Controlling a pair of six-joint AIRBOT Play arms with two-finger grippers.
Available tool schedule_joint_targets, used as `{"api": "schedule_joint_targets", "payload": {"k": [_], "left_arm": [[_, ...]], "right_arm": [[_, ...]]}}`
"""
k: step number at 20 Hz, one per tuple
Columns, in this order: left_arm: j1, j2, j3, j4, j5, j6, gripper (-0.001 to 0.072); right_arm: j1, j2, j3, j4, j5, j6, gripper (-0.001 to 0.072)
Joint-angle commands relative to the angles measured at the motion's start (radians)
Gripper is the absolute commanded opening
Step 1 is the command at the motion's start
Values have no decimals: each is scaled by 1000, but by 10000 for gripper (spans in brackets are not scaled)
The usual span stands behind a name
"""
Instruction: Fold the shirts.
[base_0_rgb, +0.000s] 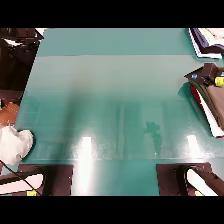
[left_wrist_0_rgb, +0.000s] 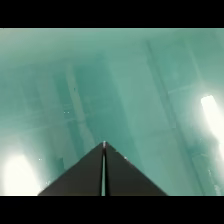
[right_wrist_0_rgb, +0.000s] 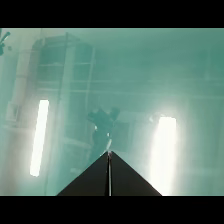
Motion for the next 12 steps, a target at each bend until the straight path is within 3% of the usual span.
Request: {"api": "schedule_joint_targets", "payload": {"k": [1, 12], "left_arm": [[1, 0, 0, 0, 0, 0, 24], [1, 0, 0, -4, 26, -2, 24]], "right_arm": [[1, 1, 0, 0, 1, 0, 21], [1, 1, 0, 0, 8, 0, 21]]}}
